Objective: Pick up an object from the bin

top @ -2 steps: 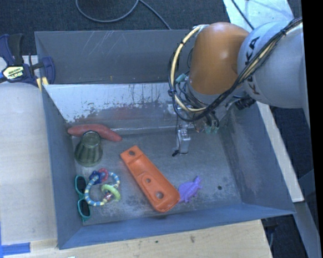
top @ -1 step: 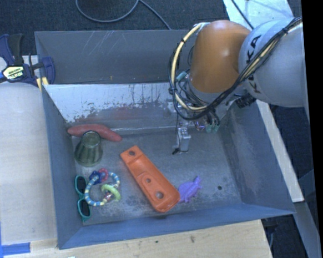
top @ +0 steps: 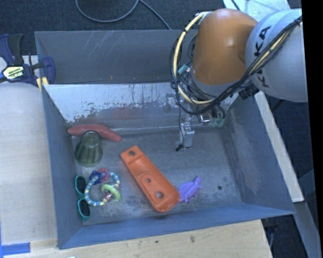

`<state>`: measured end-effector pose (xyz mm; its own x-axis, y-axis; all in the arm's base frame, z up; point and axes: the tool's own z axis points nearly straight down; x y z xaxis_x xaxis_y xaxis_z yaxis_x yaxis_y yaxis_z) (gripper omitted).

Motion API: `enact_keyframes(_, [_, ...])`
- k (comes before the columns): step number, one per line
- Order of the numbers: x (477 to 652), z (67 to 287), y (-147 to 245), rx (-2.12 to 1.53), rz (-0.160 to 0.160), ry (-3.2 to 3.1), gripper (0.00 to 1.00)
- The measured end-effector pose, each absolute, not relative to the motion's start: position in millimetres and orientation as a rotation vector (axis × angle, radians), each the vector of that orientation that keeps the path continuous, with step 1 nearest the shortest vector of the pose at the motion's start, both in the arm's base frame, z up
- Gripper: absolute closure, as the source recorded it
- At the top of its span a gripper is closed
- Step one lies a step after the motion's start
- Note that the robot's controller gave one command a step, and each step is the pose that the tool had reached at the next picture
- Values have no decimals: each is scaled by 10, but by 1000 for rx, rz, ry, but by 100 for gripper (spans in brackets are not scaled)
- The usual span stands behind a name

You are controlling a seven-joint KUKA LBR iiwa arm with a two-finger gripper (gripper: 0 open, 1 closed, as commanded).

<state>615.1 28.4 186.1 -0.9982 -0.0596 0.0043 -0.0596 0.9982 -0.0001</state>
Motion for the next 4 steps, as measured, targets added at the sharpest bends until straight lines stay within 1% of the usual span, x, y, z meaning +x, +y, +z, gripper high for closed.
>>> enact_keyframes(1, [6134, 2010, 305, 127, 0, -3137, 0])
enact_keyframes(2, [6189, 2370, 270, 375, 1, -3126, 0])
enact_keyframes(3, [5755, 2097, 161, 587, 1, -3094, 0])
enact_keyframes(4, [5475, 1834, -279, 820, 0, -3039, 0])
